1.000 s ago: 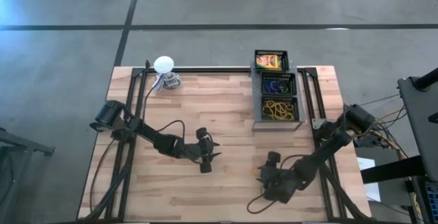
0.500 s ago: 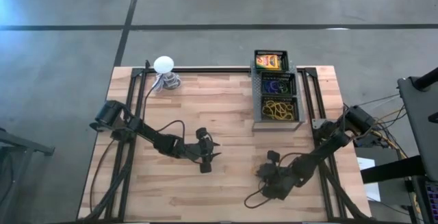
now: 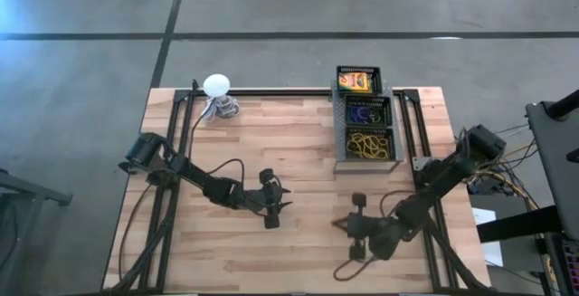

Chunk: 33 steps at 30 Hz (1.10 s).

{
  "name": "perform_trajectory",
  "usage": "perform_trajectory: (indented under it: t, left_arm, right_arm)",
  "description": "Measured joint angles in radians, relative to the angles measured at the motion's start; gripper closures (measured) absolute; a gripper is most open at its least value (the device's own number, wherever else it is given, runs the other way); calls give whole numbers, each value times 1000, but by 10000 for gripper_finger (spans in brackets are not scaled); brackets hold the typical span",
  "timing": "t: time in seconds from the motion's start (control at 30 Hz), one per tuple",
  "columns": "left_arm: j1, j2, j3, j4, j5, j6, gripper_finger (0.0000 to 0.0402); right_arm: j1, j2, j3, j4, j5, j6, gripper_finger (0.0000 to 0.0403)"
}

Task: Pick & Place Office Desk Supplies
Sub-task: Put the yellow rubber band into the bottom black bin on the shelf

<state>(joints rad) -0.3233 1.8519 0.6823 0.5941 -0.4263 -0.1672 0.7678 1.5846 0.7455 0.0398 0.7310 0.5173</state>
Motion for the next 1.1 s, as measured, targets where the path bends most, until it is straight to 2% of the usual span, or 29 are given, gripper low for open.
perform_trajectory:
  t: [0.17,0.3,0.43,0.57,0.7,0.97,1.1]
  left_arm:
    - [0,0,0,0,0,2,233]
    - [0,0,0,-1,0,2,233]
    - [0,0,0,-1,0,2,233]
    - [0,0,0,-1,0,2,233]
    - [0,0,0,-1,0,2,233]
    - [0,0,0,-9,0,2,233]
    - [0,0,0,-8,0,2,233]
  right_arm:
    - [0,-156,1,50,284,-194,394]
    - [-15,-279,0,67,425,-385,394]
    - [-55,-409,1,69,468,-526,394]
    - [-110,-514,1,9,468,-585,394]
    - [-165,-600,-1,-152,468,-513,394]
    - [-224,-703,-31,-548,411,-197,394]
    - [-223,-726,-48,-634,418,-119,394]
